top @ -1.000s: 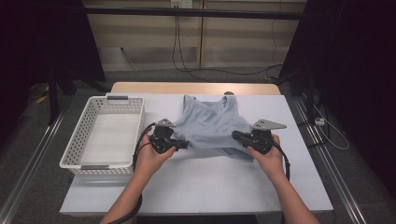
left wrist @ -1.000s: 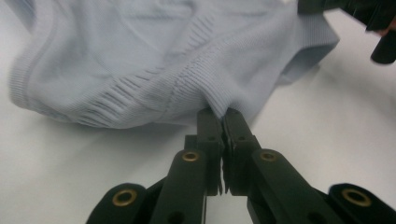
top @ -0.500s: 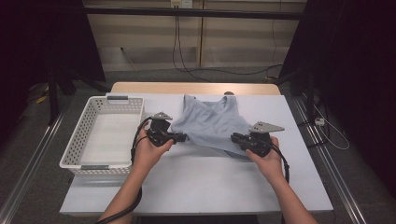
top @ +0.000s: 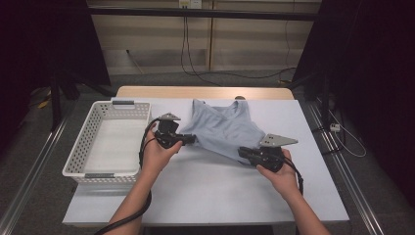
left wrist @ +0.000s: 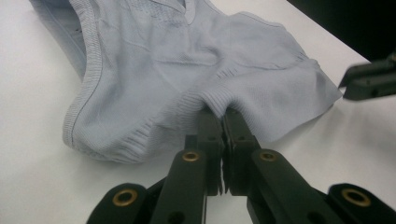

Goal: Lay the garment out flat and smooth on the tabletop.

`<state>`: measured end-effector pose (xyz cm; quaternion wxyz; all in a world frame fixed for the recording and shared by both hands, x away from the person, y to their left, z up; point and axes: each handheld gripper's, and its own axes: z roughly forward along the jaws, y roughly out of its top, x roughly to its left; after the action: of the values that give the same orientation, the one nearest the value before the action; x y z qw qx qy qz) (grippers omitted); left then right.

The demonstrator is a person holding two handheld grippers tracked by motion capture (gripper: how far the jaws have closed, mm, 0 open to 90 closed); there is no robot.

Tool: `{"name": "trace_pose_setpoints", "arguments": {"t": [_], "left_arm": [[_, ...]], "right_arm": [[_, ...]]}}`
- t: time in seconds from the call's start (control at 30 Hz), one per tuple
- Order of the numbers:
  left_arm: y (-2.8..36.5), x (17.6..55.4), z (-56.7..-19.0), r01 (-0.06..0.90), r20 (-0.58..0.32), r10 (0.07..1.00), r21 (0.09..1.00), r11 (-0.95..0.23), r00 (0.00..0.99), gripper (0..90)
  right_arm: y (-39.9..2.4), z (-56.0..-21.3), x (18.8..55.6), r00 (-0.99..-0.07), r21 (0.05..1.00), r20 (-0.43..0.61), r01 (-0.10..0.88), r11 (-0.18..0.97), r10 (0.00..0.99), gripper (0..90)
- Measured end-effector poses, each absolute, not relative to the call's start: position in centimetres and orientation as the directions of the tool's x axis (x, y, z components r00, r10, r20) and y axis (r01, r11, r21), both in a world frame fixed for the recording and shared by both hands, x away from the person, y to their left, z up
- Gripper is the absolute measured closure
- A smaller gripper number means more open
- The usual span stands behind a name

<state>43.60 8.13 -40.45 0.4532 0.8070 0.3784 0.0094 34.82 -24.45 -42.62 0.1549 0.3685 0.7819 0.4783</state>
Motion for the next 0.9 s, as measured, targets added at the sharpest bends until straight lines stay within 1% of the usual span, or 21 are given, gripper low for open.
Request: {"name": "trace_pose_setpoints", "arguments": {"t": [0.23, 0.3, 0.37, 0.43, 0.57, 0.63, 0.77, 0.9], "left_arm": [[8.1, 44.0, -40.4, 0.604, -0.335, 0.623, 0.745, -0.284, 0.707, 87.5], [8.1, 44.1, -40.3, 0.604, -0.338, 0.622, 0.746, -0.281, 0.706, 87.5], [8.2, 44.1, -40.2, 0.604, -0.339, 0.621, 0.746, -0.28, 0.707, 87.4], [8.2, 44.1, -40.2, 0.604, -0.339, 0.622, 0.747, -0.278, 0.706, 87.5], [8.4, 44.1, -40.2, 0.604, -0.337, 0.621, 0.745, -0.284, 0.708, 87.5], [8.4, 44.1, -40.2, 0.604, -0.338, 0.622, 0.747, -0.279, 0.706, 87.5], [8.3, 44.0, -40.1, 0.602, -0.338, 0.624, 0.75, -0.274, 0.705, 87.5], [8.4, 44.0, -40.1, 0.599, -0.336, 0.624, 0.753, -0.271, 0.705, 87.5]], "right_arm": [[-22.4, -44.2, 34.3, -0.728, 0.809, 0.098, 0.456, 0.372, 0.679, 81.3], [-22.1, -44.6, 34.4, -0.726, 0.799, 0.085, 0.459, 0.388, 0.683, 79.9], [-22.0, -44.9, 34.7, -0.71, 0.792, 0.081, 0.471, 0.387, 0.699, 77.3], [-22.2, -45.2, 34.9, -0.692, 0.784, 0.07, 0.483, 0.39, 0.718, 76.6], [-22.7, -45.4, 35.4, -0.656, 0.784, 0.077, 0.505, 0.361, 0.751, 69.6], [-22.7, -45.6, 35.5, -0.648, 0.778, 0.081, 0.516, 0.358, 0.758, 64.3], [-22.5, -45.8, 35.8, -0.652, 0.772, 0.087, 0.522, 0.363, 0.753, 64.4], [-22.3, -46.2, 36.2, -0.642, 0.757, 0.08, 0.537, 0.373, 0.762, 61.4]]}}
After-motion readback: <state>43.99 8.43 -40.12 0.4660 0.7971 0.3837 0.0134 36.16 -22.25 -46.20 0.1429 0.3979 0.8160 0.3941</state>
